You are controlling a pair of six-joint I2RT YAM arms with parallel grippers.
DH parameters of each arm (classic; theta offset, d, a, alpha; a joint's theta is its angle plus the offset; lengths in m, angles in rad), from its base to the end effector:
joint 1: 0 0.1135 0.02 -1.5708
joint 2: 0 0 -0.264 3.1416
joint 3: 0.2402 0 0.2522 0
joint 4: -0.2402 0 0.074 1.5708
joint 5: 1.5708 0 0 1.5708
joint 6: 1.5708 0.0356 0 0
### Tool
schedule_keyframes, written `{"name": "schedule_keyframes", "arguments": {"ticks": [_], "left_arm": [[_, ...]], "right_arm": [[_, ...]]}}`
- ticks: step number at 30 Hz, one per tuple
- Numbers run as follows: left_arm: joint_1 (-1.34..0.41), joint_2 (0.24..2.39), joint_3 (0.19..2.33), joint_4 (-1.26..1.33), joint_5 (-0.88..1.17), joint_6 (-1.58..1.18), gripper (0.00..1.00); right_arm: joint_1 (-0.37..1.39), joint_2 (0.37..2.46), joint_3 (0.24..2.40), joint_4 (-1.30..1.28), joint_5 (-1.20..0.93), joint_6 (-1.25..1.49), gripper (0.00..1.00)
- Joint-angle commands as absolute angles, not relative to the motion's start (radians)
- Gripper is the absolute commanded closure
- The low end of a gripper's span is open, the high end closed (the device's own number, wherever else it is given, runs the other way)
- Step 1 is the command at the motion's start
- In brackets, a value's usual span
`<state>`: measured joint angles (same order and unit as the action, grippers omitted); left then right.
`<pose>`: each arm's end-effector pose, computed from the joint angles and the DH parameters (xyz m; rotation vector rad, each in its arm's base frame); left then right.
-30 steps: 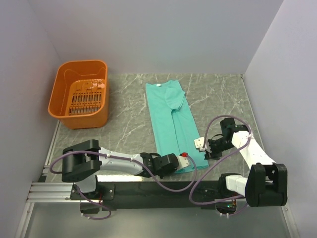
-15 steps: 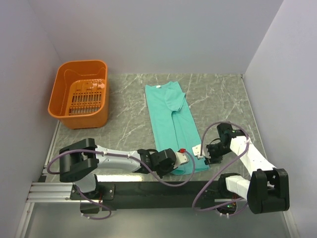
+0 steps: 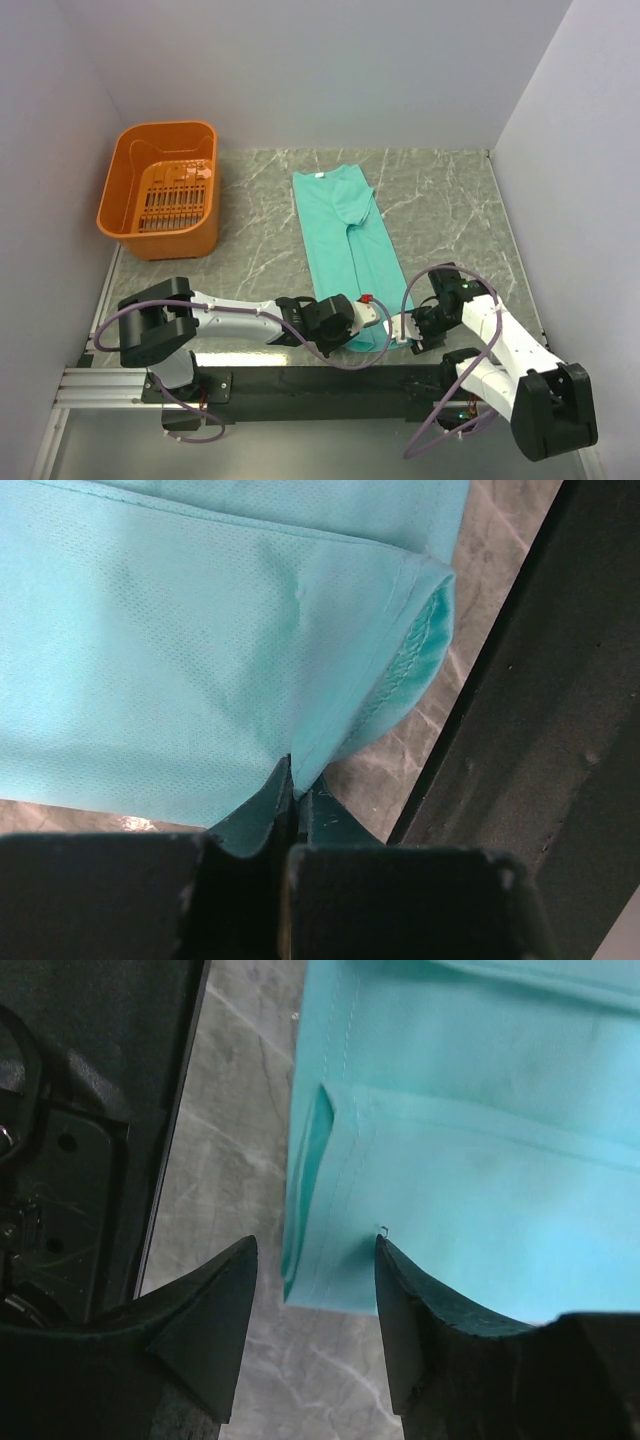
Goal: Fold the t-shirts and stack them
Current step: Fold the tshirt
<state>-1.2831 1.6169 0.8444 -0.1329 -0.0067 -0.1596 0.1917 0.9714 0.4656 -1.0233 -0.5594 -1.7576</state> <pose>0.0902 -0.3040 0.1630 1.3701 2.1825 -0.5816 0.1130 0.0412 0.1612 -2.2212 1.4878 0.5050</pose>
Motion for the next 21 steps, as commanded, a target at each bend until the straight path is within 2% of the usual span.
{"name": "schedule_keyframes", "arguments": {"ticks": [1,21], "left_arm": [[-1.278,1.588,0.834,-0.086,0.032,-0.183,0.99],[-1.207,1.537,0.764,0.024,0.173,-0.247,0.99]], "right_arm": [[0.247,0.957,0.446,-0.962,-0.538,-1.683,0.42],[0.367,0.999,0.456,-0.862,-0.422,-1.505,0.46]]}}
